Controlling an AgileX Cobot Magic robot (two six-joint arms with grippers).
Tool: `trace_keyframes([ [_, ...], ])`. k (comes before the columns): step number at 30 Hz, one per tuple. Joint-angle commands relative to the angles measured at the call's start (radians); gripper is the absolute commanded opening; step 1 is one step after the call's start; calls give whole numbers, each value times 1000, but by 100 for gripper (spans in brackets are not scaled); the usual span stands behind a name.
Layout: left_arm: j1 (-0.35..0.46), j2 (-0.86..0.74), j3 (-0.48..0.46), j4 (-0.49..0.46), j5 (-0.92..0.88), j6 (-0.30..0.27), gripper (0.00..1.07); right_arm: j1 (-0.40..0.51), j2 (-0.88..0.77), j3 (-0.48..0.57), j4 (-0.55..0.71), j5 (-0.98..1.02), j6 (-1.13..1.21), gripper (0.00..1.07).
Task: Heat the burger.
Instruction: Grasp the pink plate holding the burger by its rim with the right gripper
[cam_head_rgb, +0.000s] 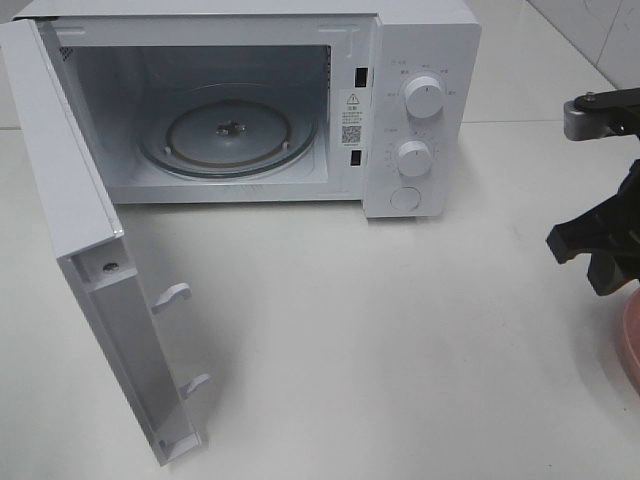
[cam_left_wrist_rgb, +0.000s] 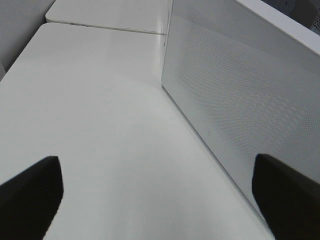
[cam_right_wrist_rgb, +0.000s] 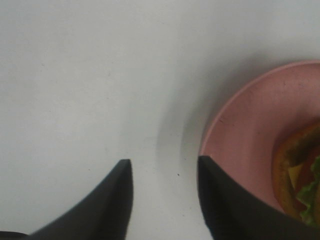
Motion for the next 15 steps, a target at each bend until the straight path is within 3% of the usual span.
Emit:
trace_keyframes([
  [1, 6, -7, 1, -1, -7, 0, 98, -11, -6, 5, -26, 26, 11, 60],
  [3, 6, -7, 1, -1, -7, 0, 98, -30, -6, 24, -62, 44, 34, 90],
  [7, 6, -7, 1, -1, -7, 0, 98, -49, -6, 54, -69, 37, 34, 99],
  [15, 6, -7, 1, -1, -7, 0, 98, -58, -6, 143, -69, -76, 34, 96],
])
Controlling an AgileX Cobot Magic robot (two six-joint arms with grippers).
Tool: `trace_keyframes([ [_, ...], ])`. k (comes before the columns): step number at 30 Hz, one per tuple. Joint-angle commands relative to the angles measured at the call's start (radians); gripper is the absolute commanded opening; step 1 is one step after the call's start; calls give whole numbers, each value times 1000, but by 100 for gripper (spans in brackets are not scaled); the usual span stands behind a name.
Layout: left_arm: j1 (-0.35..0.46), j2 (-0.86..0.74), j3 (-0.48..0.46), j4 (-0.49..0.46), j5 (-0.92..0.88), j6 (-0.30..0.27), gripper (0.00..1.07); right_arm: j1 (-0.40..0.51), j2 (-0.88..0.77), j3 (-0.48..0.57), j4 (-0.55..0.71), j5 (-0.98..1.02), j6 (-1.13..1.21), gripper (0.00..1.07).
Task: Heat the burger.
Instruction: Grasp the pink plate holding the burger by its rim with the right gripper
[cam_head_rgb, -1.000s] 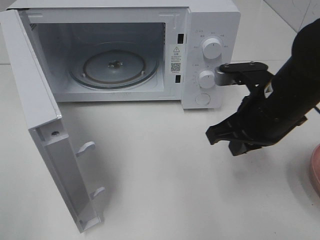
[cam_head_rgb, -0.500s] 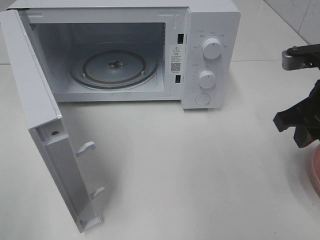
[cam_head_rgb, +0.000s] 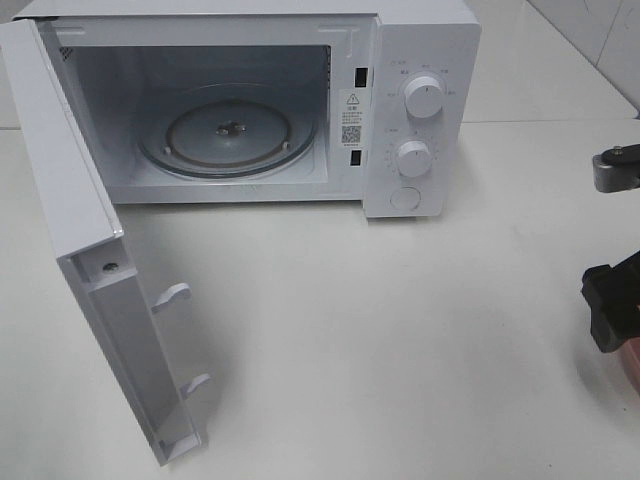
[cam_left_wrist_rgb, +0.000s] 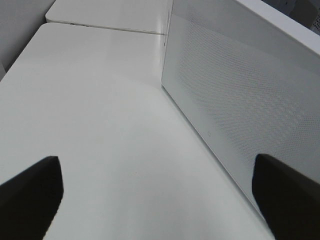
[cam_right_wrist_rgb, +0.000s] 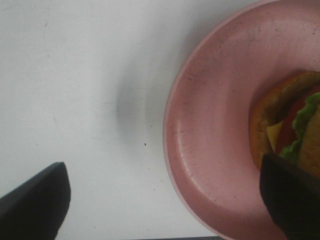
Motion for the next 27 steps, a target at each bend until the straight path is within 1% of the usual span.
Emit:
trace_keyframes([
  [1, 6, -7, 1, -1, -8, 0, 98, -6, -4, 47, -7, -81, 6, 95],
  [4, 6, -7, 1, -1, -8, 0, 98, -6, -4, 55, -7, -95, 6, 95],
  [9, 6, -7, 1, -1, -8, 0, 98, -55, 11, 88, -9, -166, 33, 93],
  [12, 6, -7, 1, -1, -8, 0, 98, -65, 30, 88, -9, -174, 35, 92],
  [19, 6, -7, 1, -1, -8, 0, 98, -65, 170, 86, -9, -234, 58, 89],
  [25, 6, -7, 1, -1, -8, 0, 98, -65, 236, 86, -19, -255, 58, 87],
  [27, 6, -7, 1, -1, -8, 0, 98, -65, 255, 86, -31, -270, 58, 85],
])
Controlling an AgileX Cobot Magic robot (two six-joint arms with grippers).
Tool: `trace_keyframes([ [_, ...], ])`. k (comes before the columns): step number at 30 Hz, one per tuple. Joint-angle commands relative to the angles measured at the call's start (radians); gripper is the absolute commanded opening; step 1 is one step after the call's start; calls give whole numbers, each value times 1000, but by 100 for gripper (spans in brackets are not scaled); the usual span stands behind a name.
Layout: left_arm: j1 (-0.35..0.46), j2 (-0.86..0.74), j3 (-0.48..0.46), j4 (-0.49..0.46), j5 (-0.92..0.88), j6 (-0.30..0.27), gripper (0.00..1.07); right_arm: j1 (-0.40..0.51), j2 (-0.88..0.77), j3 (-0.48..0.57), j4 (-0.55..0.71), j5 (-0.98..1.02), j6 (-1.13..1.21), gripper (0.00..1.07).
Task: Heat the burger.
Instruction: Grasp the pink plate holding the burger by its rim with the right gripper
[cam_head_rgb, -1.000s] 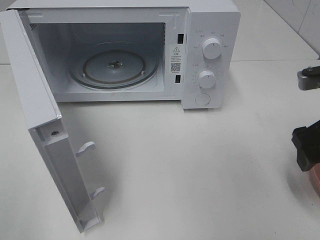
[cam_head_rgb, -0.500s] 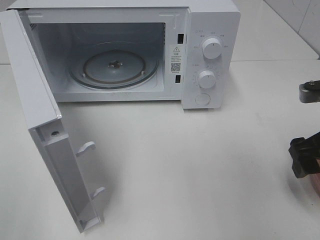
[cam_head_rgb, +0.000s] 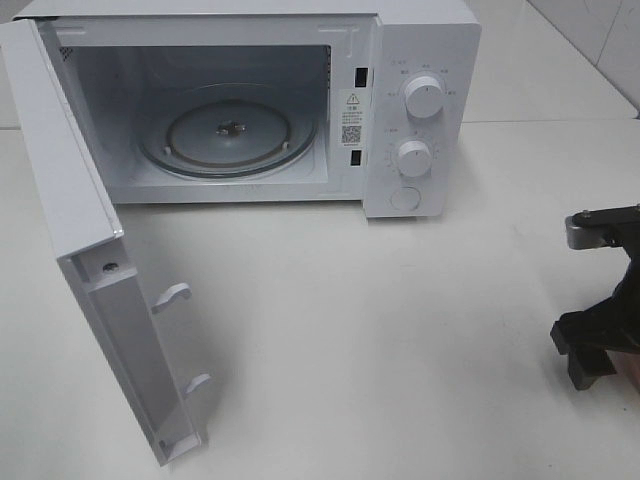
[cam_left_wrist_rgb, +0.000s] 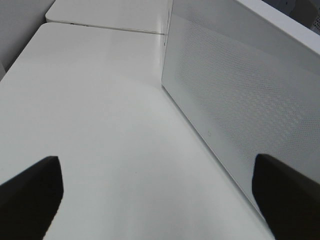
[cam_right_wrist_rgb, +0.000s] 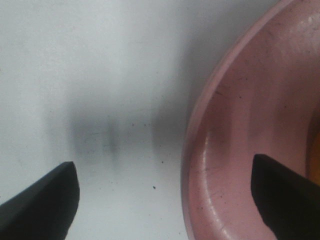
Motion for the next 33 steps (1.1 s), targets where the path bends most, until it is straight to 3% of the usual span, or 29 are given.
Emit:
trace_keyframes([
  [1, 6, -7, 1, -1, -8, 0, 98, -6, 16, 5, -19, -15, 6, 85],
  [23, 6, -7, 1, -1, -8, 0, 98, -20, 51, 5, -35, -41, 6, 74],
  [26, 6, -7, 1, -1, -8, 0, 98, -20, 51, 5, -35, -41, 6, 69],
  [32, 6, -7, 1, -1, -8, 0, 98, -20, 51, 5, -29, -46, 7, 43],
  [33, 6, -7, 1, -1, -8, 0, 98, -20, 51, 5, -29, -46, 7, 43],
])
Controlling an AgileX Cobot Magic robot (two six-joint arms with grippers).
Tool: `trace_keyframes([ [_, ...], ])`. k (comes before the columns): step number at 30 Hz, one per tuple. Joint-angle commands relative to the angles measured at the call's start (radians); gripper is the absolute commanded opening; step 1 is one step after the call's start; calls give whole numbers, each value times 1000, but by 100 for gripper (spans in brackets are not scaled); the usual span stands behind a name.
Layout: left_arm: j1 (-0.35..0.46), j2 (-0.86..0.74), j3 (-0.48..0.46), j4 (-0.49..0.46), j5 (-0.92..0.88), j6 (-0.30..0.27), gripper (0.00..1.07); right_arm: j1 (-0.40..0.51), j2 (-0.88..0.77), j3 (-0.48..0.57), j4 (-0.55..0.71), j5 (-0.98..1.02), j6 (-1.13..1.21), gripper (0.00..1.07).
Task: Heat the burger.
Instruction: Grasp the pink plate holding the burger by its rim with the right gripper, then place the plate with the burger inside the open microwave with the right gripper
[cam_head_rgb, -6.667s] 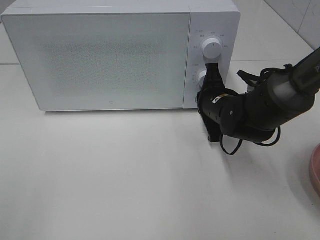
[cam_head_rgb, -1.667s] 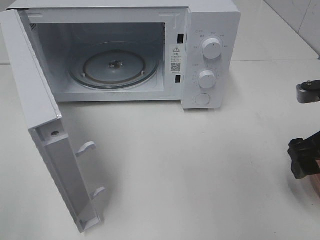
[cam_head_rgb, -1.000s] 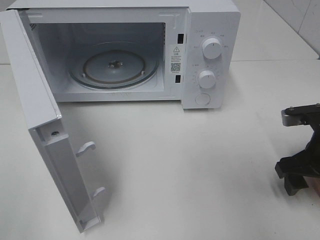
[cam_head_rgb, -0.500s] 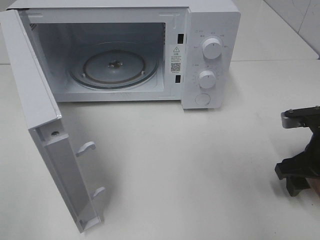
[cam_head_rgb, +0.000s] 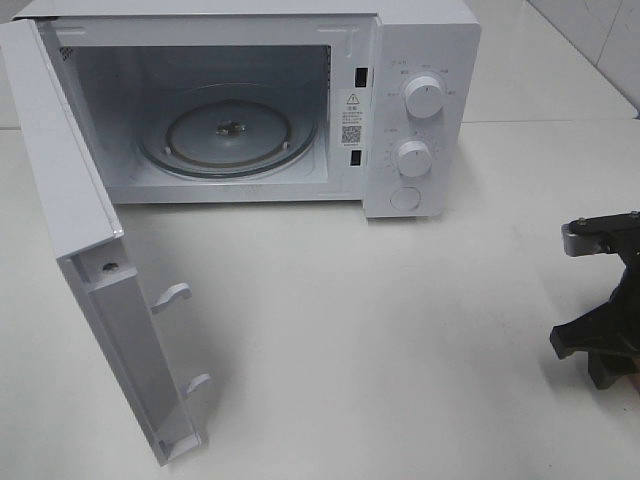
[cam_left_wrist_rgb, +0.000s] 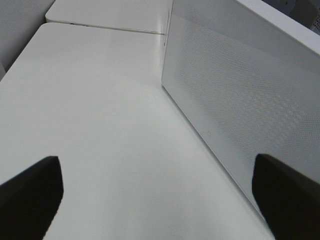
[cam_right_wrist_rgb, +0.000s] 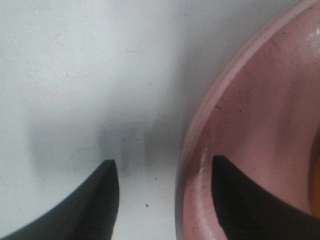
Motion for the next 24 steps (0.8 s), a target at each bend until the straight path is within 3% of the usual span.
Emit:
trace_keyframes([
  [1, 6, -7, 1, -1, -8, 0, 98, -3, 4, 5, 0, -5, 9, 34],
  [11, 6, -7, 1, -1, -8, 0, 98, -3, 4, 5, -3, -3, 8, 1],
  [24, 6, -7, 1, -1, -8, 0, 98, 5, -5, 5, -38, 21, 38, 0],
])
